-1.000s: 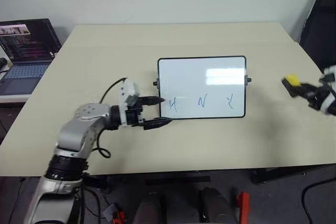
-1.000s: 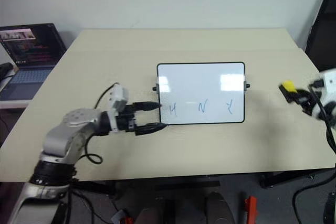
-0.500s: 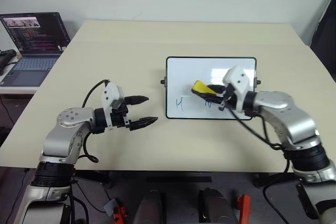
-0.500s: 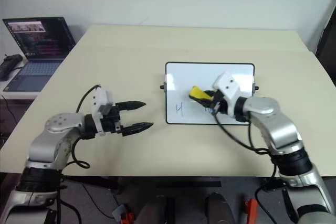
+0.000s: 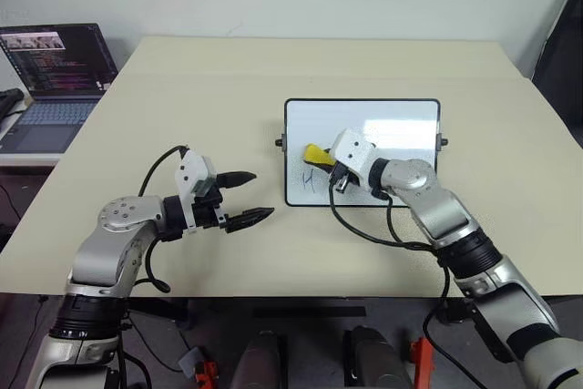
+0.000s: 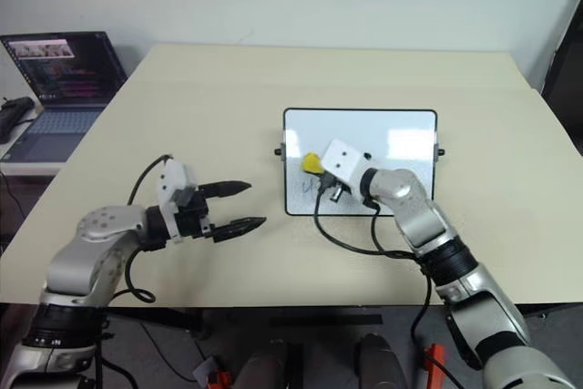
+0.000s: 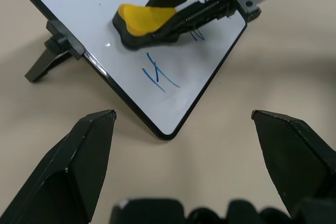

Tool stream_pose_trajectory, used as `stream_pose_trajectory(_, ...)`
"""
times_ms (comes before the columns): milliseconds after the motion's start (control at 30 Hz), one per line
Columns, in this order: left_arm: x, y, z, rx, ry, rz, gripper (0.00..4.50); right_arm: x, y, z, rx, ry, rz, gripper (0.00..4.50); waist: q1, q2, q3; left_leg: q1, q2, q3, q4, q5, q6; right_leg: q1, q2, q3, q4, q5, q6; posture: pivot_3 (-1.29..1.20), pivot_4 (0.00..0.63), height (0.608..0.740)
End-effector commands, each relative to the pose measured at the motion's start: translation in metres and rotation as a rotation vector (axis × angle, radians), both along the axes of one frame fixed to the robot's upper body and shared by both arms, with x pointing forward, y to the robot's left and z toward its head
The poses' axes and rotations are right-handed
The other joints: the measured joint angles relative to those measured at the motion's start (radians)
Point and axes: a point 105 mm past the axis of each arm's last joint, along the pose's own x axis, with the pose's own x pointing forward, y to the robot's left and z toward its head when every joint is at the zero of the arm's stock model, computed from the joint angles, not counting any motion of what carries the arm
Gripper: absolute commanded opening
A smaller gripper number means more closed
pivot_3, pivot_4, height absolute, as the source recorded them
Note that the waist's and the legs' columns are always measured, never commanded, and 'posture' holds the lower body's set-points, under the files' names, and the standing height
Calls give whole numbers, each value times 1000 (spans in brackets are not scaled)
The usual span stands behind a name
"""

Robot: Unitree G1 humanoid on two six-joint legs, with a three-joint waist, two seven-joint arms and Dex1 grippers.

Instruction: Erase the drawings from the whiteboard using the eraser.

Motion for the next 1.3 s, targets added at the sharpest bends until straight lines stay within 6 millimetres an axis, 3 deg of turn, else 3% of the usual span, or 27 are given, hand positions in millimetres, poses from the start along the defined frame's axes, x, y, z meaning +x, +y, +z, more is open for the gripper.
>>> stream_pose_trajectory(33, -3, -1, 13, -6, -52, -2, 4500, -3, 6, -24, -97, 45, 16, 860, -1, -1, -1, 1, 0, 0, 0, 0, 0, 0, 0, 0, 0, 0, 0, 0, 150, 740)
stream_pose_trajectory(267, -2, -1, 12, -2, -50, 2, 4500, -26, -11, -83, -268, 198, 59, 859, -2, -6, -6, 4, 1, 0, 1, 0, 0, 3, 1, 0, 1, 1, -1, 0, 150, 740)
stream_pose_trajectory(400, -1, -1, 12, 1, -48, 2, 4500, -24, -15, -83, -251, 200, 42, 856, -2, -6, -6, 17, 1, -1, 0, 0, 0, 17, 1, 0, -2, -6, -2, 0, 150, 740)
stream_pose_trajectory(633, 2, -2, 11, 2, -47, -2, 4500, -2, -16, -55, -189, 92, -23, 855, 0, -6, -6, 20, 1, -1, 1, 1, 1, 19, 1, 0, -1, -5, -3, 0, 150, 740)
stream_pose_trajectory(733, 3, -2, 12, 2, -48, -7, 4500, 7, -12, -25, -101, 38, -39, 853, 0, -6, -5, 20, 1, -1, 1, 1, 2, 19, 1, 0, -1, -5, -4, 0, 150, 740)
stream_pose_trajectory(900, 7, 1, 15, 5, -57, -6, 4500, -22, 5, 34, 116, 36, 160, 851, 2, -6, -5, 15, 1, -1, 0, 1, 2, 16, 1, -1, -2, -4, -3, 0, 150, 740)
stream_pose_trajectory(1033, 11, 8, 22, 22, -82, 6, 4500, -35, -22, 68, 173, 14, 182, 851, 3, -6, -5, -1, 1, -3, -1, 1, 1, 0, 1, -2, -1, 1, -2, 0, 150, 740)
stream_pose_trajectory(1133, 12, 11, 31, 42, -107, -2, 4500, -41, -65, 93, 195, -5, 138, 851, 5, -6, -4, -7, 1, -4, -2, 0, 1, -5, 0, -4, -3, 1, -2, 0, 150, 740)
stream_pose_trajectory(1300, 18, 11, 44, 67, -158, -14, 4500, -54, -150, 71, 1, 113, -41, 851, 14, -6, -4, -10, 0, -5, -2, 0, 1, -5, -1, -6, -8, 1, -2, 0, 150, 740)
